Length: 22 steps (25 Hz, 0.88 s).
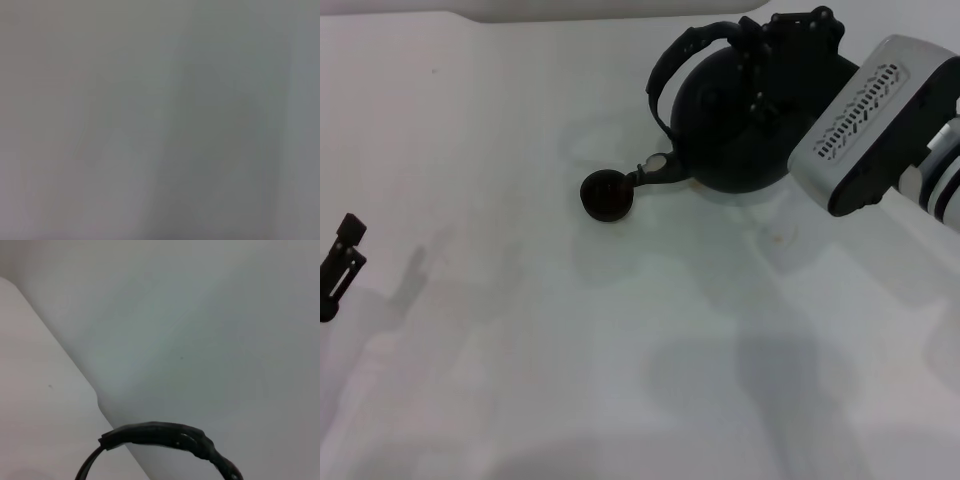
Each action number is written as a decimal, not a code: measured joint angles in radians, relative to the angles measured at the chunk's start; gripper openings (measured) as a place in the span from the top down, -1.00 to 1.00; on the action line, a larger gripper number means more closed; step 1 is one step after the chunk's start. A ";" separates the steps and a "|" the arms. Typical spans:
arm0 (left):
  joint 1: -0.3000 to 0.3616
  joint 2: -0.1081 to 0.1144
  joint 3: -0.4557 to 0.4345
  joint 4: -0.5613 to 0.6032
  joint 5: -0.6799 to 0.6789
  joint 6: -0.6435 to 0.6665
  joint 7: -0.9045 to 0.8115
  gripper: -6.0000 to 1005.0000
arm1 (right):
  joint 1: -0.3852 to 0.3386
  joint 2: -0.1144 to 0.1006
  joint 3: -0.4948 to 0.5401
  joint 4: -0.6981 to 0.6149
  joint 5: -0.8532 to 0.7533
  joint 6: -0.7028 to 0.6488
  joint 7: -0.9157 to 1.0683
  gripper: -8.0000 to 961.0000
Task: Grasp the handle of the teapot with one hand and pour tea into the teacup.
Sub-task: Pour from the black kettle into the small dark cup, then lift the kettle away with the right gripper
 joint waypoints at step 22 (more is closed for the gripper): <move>-0.008 0.000 0.000 0.000 0.000 0.000 0.000 -0.59 | 0.006 0.000 -0.005 0.014 -0.052 -0.017 0.000 0.74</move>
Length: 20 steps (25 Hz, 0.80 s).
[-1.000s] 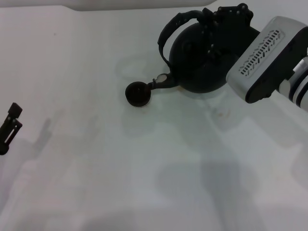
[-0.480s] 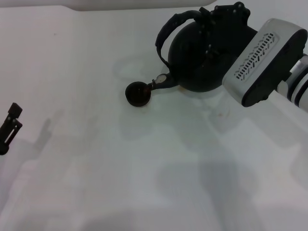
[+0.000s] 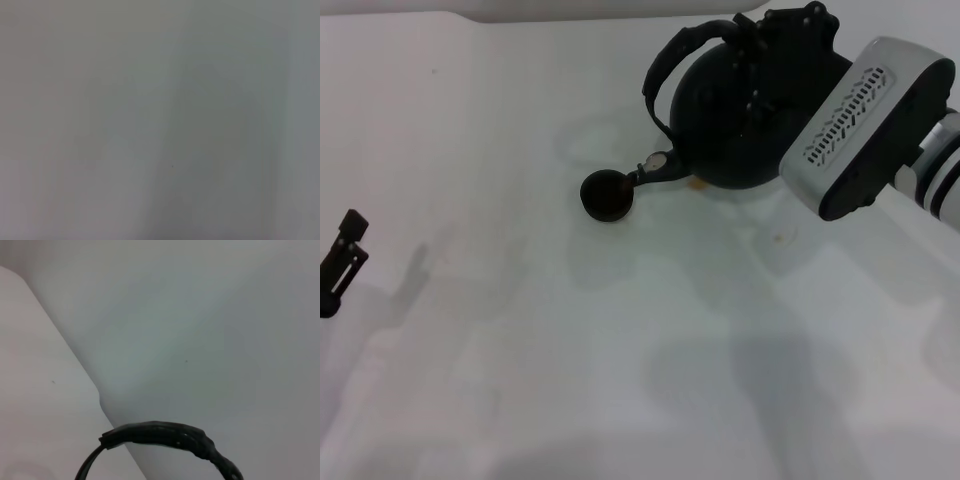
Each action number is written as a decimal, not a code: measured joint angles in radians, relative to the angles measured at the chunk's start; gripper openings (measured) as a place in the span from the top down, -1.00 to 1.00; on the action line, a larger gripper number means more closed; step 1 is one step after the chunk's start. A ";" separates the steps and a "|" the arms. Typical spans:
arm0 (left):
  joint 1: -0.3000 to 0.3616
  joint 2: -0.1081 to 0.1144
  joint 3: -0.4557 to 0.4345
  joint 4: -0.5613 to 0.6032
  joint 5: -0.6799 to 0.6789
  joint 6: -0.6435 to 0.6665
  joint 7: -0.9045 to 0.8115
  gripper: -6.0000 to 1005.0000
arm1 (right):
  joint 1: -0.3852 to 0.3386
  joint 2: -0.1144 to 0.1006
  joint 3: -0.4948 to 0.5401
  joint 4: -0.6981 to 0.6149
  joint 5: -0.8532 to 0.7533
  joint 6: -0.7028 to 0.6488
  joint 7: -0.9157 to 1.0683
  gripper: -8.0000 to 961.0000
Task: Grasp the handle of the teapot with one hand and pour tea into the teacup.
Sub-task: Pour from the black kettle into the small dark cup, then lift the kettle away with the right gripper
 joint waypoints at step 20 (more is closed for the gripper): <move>-0.006 0.000 0.000 -0.002 0.000 0.003 0.000 -0.59 | 0.004 -0.002 0.009 0.000 0.000 -0.004 -0.009 0.75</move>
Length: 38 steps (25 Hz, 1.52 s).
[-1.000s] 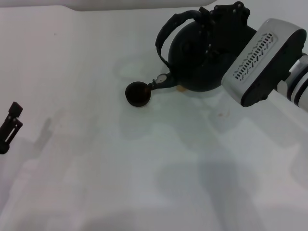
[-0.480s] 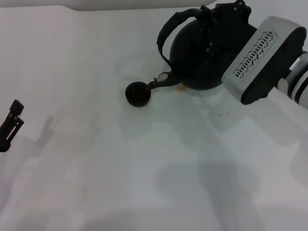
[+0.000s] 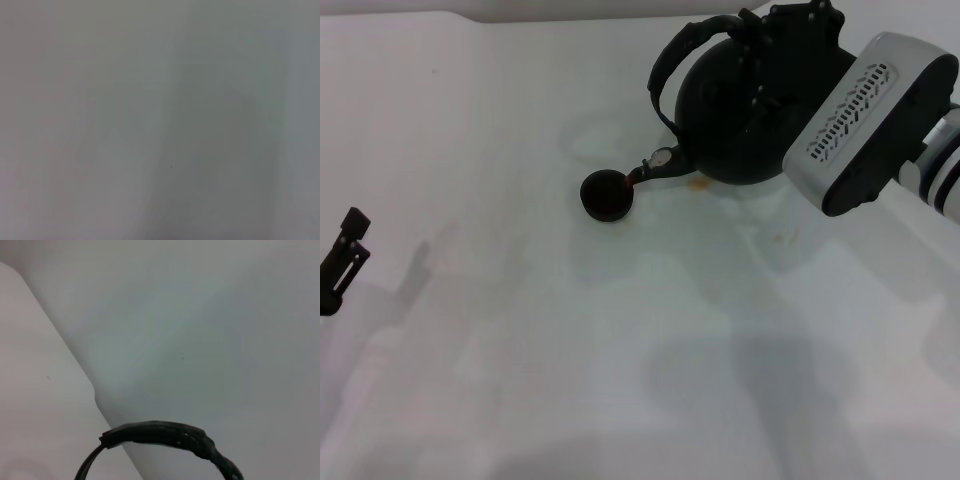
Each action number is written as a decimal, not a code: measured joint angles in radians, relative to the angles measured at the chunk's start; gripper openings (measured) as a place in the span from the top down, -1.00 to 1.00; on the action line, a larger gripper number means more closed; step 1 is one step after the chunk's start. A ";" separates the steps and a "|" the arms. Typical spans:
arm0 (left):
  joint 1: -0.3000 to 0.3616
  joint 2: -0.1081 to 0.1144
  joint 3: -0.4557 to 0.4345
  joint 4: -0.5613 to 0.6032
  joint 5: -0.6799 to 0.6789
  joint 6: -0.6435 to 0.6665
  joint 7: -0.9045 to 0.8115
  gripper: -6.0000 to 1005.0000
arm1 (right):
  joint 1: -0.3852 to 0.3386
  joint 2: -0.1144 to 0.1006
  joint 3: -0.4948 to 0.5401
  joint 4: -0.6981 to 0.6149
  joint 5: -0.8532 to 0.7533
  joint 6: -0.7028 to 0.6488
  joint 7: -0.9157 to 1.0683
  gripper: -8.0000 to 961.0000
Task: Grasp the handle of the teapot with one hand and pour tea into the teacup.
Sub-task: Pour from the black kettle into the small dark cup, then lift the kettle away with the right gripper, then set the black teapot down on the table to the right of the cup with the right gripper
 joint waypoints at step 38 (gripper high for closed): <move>-0.009 0.000 0.000 0.000 0.000 0.011 0.000 -0.59 | -0.011 -0.024 0.227 -0.177 0.005 0.380 0.552 0.75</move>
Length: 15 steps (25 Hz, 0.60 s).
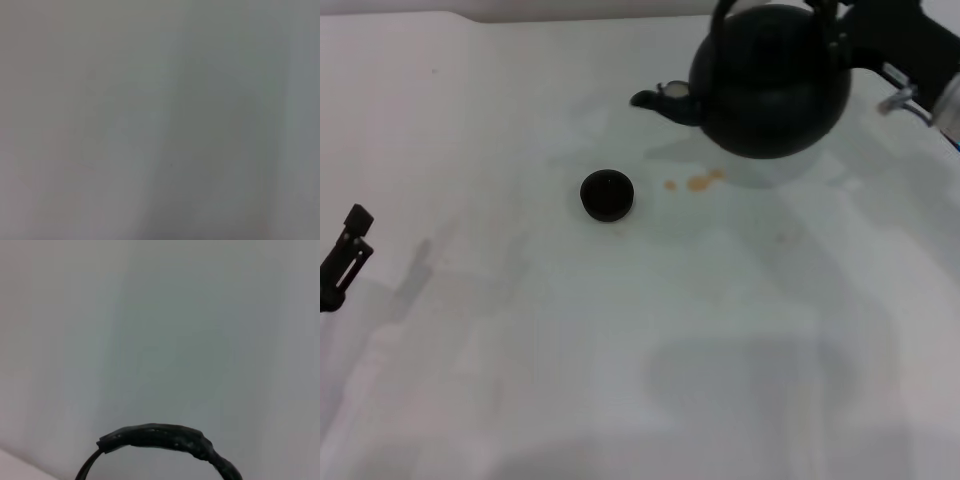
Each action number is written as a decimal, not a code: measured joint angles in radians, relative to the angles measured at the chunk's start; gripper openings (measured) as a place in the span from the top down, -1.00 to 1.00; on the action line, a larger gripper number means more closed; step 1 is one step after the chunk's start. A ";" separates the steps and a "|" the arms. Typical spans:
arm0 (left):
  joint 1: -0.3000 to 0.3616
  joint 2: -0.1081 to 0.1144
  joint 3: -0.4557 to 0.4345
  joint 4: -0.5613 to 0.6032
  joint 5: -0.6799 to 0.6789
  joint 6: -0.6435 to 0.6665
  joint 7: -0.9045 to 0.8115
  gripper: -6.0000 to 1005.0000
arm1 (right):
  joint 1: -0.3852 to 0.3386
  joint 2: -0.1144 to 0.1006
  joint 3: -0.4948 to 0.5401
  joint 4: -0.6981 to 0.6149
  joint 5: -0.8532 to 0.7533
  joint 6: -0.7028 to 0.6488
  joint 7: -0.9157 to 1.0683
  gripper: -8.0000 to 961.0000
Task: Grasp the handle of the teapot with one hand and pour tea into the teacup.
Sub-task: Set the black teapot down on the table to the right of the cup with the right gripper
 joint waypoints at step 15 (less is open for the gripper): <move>-0.017 0.001 0.000 -0.009 0.002 0.000 0.000 -0.59 | -0.002 -0.003 0.092 -0.227 -0.002 0.273 0.063 0.75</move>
